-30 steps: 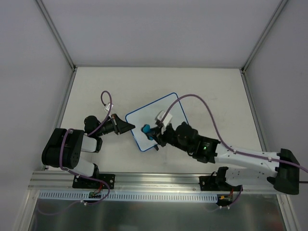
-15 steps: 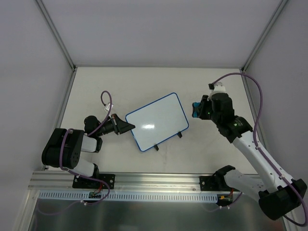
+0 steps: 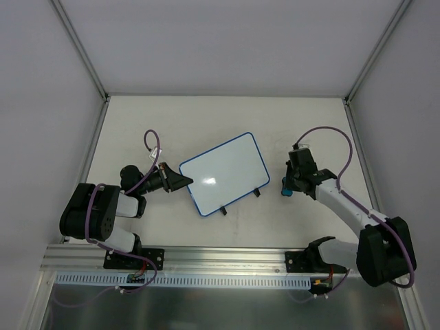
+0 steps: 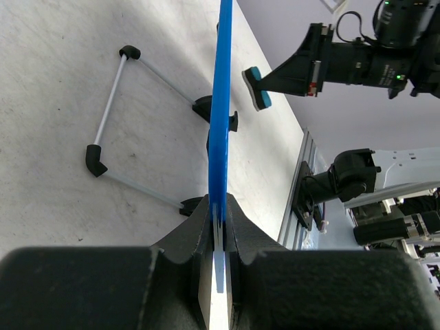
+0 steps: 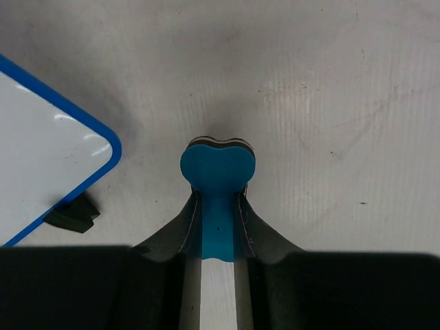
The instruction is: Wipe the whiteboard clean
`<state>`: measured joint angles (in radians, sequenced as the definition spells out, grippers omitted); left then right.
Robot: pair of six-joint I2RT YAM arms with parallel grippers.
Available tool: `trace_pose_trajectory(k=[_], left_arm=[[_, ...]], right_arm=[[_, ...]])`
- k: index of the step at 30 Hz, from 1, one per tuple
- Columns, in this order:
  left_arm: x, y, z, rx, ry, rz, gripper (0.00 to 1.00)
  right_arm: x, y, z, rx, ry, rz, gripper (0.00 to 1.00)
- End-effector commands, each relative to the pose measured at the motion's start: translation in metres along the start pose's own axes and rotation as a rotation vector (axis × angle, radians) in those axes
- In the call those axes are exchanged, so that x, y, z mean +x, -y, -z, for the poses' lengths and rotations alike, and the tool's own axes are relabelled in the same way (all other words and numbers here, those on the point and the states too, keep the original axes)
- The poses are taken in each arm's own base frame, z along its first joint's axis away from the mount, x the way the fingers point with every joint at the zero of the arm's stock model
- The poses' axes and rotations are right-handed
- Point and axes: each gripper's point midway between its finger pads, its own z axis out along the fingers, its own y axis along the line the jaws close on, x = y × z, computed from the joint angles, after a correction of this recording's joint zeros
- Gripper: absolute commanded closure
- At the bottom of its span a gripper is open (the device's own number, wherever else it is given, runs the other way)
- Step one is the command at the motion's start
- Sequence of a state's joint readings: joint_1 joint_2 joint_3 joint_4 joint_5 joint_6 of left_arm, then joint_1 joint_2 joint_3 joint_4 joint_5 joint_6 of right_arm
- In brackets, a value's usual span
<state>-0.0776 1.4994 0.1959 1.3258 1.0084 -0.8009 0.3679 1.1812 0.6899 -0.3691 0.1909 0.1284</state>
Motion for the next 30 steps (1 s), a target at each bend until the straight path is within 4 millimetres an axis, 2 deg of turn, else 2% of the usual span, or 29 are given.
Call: trace_pose_trajectory(k=[1, 6, 8, 9, 13, 15, 17, 22, 28, 30], left_arm=[[-0.03, 0.036, 0.002, 0.143, 0.109, -0.32, 1.0], [-0.03, 0.037, 0.002, 0.143, 0.109, -0.319, 1.0], [-0.03, 0.036, 0.002, 0.142, 0.11, -0.317, 1.0], [-0.03, 0.037, 0.002, 0.143, 0.111, -0.318, 1.0], [-0.03, 0.037, 0.003, 0.142, 0.112, -0.32, 0.98], [-0.031, 0.037, 0.003, 0.141, 0.115, -0.318, 0.95], [-0.031, 0.036, 0.004, 0.139, 0.117, -0.317, 0.92], [-0.032, 0.037, 0.004, 0.135, 0.122, -0.318, 0.85], [-0.033, 0.036, 0.005, 0.132, 0.127, -0.319, 0.69], [-0.033, 0.036, 0.005, 0.131, 0.13, -0.321, 0.66]], right_arm=[[-0.017, 0.001, -0.015, 0.029, 0.068, -0.034, 1.0], [-0.016, -0.004, -0.03, 0.013, 0.061, -0.038, 0.97], [-0.014, -0.005, -0.036, 0.016, 0.049, -0.033, 0.92], [-0.014, -0.005, -0.038, 0.019, 0.046, -0.03, 0.86], [-0.009, -0.005, -0.047, 0.028, 0.022, -0.023, 0.84], [-0.008, -0.005, -0.05, 0.03, 0.016, -0.023, 0.83], [-0.008, -0.006, -0.05, 0.026, 0.016, -0.018, 0.7], [-0.009, -0.004, -0.048, 0.027, 0.024, -0.02, 0.54], [-0.012, -0.004, -0.046, 0.023, 0.034, -0.023, 0.5], [-0.012, -0.005, -0.045, 0.017, 0.037, -0.021, 0.44]])
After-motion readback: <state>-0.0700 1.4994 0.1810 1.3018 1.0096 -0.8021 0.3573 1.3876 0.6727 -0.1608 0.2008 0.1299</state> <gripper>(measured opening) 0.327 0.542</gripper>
